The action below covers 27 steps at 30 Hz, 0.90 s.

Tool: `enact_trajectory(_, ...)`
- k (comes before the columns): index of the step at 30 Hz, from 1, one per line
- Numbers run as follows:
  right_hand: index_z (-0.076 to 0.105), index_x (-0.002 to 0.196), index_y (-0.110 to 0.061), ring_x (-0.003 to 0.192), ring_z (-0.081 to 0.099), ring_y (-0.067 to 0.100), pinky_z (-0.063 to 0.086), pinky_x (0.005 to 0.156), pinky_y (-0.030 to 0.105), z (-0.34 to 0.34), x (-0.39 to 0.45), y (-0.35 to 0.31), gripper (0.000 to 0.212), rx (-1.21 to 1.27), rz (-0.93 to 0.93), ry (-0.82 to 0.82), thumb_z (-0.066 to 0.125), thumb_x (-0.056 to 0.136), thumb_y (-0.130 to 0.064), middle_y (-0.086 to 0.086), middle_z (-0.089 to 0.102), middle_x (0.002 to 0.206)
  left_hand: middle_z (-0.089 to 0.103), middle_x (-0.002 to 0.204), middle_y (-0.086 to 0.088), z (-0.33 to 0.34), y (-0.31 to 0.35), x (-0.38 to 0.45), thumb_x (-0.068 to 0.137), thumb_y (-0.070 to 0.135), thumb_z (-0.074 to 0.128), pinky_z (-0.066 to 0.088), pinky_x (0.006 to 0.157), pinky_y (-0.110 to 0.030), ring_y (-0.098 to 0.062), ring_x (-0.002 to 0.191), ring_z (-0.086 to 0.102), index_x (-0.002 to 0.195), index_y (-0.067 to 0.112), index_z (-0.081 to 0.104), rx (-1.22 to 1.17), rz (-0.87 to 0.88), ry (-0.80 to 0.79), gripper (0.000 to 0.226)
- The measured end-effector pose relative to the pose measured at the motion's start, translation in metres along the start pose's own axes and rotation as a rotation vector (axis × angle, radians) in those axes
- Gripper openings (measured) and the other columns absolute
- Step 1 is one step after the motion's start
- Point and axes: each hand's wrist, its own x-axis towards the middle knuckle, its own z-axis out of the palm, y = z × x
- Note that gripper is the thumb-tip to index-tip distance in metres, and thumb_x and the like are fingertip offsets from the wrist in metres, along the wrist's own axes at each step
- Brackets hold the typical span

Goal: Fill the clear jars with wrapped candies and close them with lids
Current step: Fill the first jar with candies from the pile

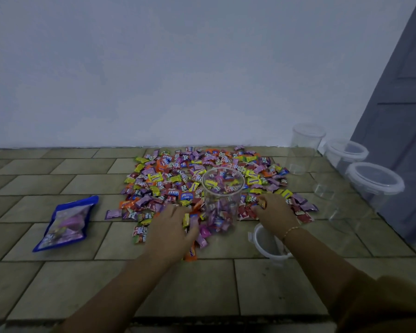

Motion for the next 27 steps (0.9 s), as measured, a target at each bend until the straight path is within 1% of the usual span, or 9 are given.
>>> enact_trajectory(2,0.037,0.140,-0.009,0.130,0.036,0.033,0.035,0.105,0.042,0.003,-0.002,0.000,0.062,-0.090,0.048,-0.103,0.060,0.089,-0.037,0.017,0.035,0.143,0.046,0.121,0.002,0.007,-0.002,-0.008,0.081,0.075,0.026,0.039,0.074,-0.026,-0.014,0.104,0.051,0.131,0.027,0.045,0.214,-0.025,-0.131,0.072)
enact_trajectory(5,0.019,0.148,-0.019,0.134,0.032,0.037,0.034,0.107,0.046,0.007,-0.002,-0.003,0.080,-0.159,0.068,-0.204,0.060,0.086,-0.047,0.018,0.023,0.150,0.039,0.130,0.001,0.018,0.002,-0.014,0.077,0.083,0.027,0.044,0.087,-0.029,-0.016,0.115,0.044,0.136,0.028,0.033,0.309,-0.051,-0.262,0.082)
enact_trajectory(10,0.011,0.148,-0.038,0.137,0.025,0.039,0.033,0.109,0.051,0.015,0.010,-0.004,0.077,-0.297,0.020,-0.296,0.050,0.085,-0.060,0.015,0.018,0.152,0.033,0.138,-0.004,0.027,0.006,-0.007,0.067,0.088,0.008,0.046,0.090,-0.035,-0.022,0.125,0.037,0.145,0.029,0.019,0.401,-0.039,-0.292,0.099)
enact_trajectory(13,0.018,0.147,-0.038,0.135,0.027,0.039,0.034,0.108,0.050,0.018,0.013,-0.004,0.069,-0.417,-0.030,-0.311,0.043,0.087,-0.062,0.015,0.024,0.150,0.033,0.140,-0.004,0.030,0.002,0.000,0.077,0.083,0.017,0.048,0.088,-0.034,-0.022,0.126,0.036,0.145,0.029,0.020,0.384,-0.008,-0.303,0.087)
enact_trajectory(17,0.038,0.136,-0.032,0.118,0.047,0.037,0.046,0.096,0.044,0.022,0.019,-0.005,0.050,-0.372,-0.060,-0.253,0.053,0.090,-0.039,0.016,0.043,0.136,0.038,0.137,0.000,0.031,-0.007,0.008,0.090,0.066,0.032,0.045,0.094,-0.030,-0.018,0.124,0.040,0.141,0.025,0.031,0.297,0.055,-0.286,0.065)
enact_trajectory(20,0.045,0.126,-0.025,0.101,0.055,0.034,0.049,0.080,0.037,0.021,0.021,-0.008,0.039,-0.303,-0.093,-0.230,0.052,0.088,-0.016,0.014,0.053,0.123,0.043,0.130,0.002,0.028,-0.013,0.015,0.095,0.054,0.037,0.043,0.081,-0.025,-0.015,0.113,0.049,0.134,0.024,0.039,0.233,0.095,-0.255,0.050)
enact_trajectory(23,0.047,0.118,-0.019,0.085,0.056,0.030,0.040,0.064,0.032,0.019,0.023,-0.010,0.036,-0.248,-0.129,-0.176,0.045,0.088,0.000,0.012,0.057,0.107,0.043,0.127,0.003,0.025,-0.019,0.022,0.096,0.044,0.044,0.040,0.073,-0.022,-0.013,0.107,0.051,0.130,0.024,0.045,0.105,0.083,-0.228,0.040)
enact_trajectory(25,0.046,0.103,-0.017,0.066,0.046,0.023,0.032,0.052,0.029,0.015,0.023,-0.013,0.029,-0.181,-0.123,-0.133,0.042,0.086,0.006,0.010,0.054,0.084,0.046,0.121,0.001,0.024,-0.022,0.027,0.095,0.037,0.050,0.042,0.077,-0.026,-0.015,0.105,0.051,0.126,0.022,0.050,-0.007,0.053,-0.207,0.034)
enact_trajectory(27,0.047,0.096,-0.018,0.057,0.038,0.017,0.028,0.047,0.027,0.011,0.024,-0.014,0.028,-0.093,-0.103,-0.102,0.043,0.086,0.008,0.007,0.049,0.076,0.048,0.107,0.000,0.022,-0.023,0.032,0.093,0.031,0.056,0.039,0.072,-0.027,-0.018,0.098,0.051,0.112,0.018,0.057,-0.136,0.013,-0.175,0.023)
